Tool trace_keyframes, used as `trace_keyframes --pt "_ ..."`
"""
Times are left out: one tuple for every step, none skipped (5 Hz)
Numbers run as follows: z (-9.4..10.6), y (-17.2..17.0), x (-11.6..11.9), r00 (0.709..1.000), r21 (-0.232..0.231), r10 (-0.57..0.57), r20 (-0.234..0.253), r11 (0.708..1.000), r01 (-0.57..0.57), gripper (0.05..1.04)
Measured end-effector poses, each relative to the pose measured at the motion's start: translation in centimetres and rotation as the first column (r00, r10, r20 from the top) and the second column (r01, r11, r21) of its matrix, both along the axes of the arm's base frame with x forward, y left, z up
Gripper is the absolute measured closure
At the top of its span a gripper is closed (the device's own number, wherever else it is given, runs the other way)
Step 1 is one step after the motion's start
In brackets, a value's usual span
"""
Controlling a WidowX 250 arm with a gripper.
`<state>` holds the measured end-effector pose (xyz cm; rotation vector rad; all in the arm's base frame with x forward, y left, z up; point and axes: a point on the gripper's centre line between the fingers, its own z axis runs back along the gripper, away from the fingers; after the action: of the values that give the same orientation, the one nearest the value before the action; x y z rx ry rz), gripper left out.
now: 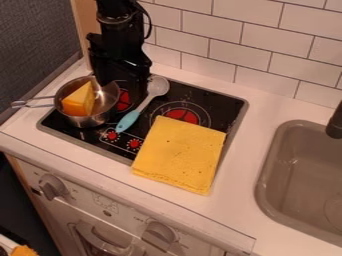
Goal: Placed the yellow cloth to the upper right side of the burner
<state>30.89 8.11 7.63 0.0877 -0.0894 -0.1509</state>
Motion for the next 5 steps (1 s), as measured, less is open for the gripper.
trace_keyframes --pt "-0.9 -0.3 -0.4 1.0 -0.012 0.0 -0.029 1.0 0.0 0.083" --pt "-1.1 -4.2 -1.2 0.997 -0.045 -0.067 -0.033 0.997 0.066 0.083" --pt "-0.8 -8.6 -2.4 0.99 -0.058 -0.143 -0.021 0.988 0.141 0.083" --pt "-2.6 -10.7 -2.9 0.991 -0.085 -0.134 -0.029 0.988 0.131 0.083" --pt "-5.7 -11.0 -3.2 0.993 -0.088 -0.106 -0.054 0.991 0.101 0.083"
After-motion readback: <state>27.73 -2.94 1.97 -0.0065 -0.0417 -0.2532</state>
